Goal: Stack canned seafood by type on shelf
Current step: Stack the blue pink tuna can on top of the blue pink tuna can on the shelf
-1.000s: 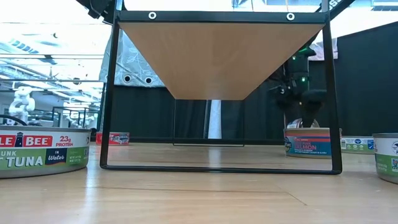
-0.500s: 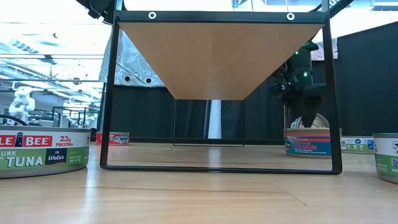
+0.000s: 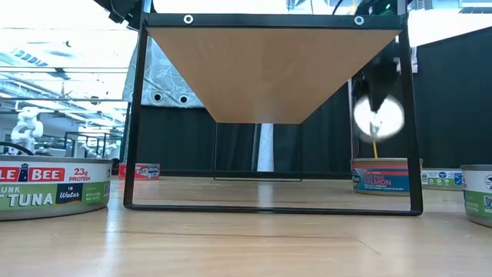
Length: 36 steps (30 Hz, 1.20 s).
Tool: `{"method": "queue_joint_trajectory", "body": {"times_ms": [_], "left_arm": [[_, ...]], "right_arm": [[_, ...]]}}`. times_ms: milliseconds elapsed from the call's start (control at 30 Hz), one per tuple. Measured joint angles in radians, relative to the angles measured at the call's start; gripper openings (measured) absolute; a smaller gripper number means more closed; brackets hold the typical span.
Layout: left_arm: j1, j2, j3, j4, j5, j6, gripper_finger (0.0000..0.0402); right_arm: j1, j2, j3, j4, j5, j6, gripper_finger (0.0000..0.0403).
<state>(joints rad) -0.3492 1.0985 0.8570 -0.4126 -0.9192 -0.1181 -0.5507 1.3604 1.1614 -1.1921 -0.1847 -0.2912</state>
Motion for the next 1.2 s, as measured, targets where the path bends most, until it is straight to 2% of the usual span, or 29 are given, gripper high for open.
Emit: {"method": "queue_joint_trajectory", "body": {"times_ms": [133,233,533,833,1200], "left_arm": [[0.000,0.000,0.000,0.001,0.000,0.000,0.0097],[0.000,0.000,0.000,0.003,0.000,0.000,0.0097],[0.000,0.000,0.000,0.017,-0.003,0.000,0.0097],[0.000,0.000,0.000,0.018,-0.003,0.000,0.0097],[0.000,-0.012,0.001,0.023,-0.008,0.020,0.0097]], "right_arm": [[0.014,-0.088,0.022,0.014,-0.128,0.106,0.0198],[0.031,-0.152,0.026,0.074,-0.180,0.180,0.0195],[0.093,-0.224,0.026,0.472,-0.294,0.433,0.0190],[0.108,-0.153,0.027,0.851,-0.285,0.642,0.0193],[0.098,0.013,0.026,0.960,-0.283,0.746,0.0193]]}}
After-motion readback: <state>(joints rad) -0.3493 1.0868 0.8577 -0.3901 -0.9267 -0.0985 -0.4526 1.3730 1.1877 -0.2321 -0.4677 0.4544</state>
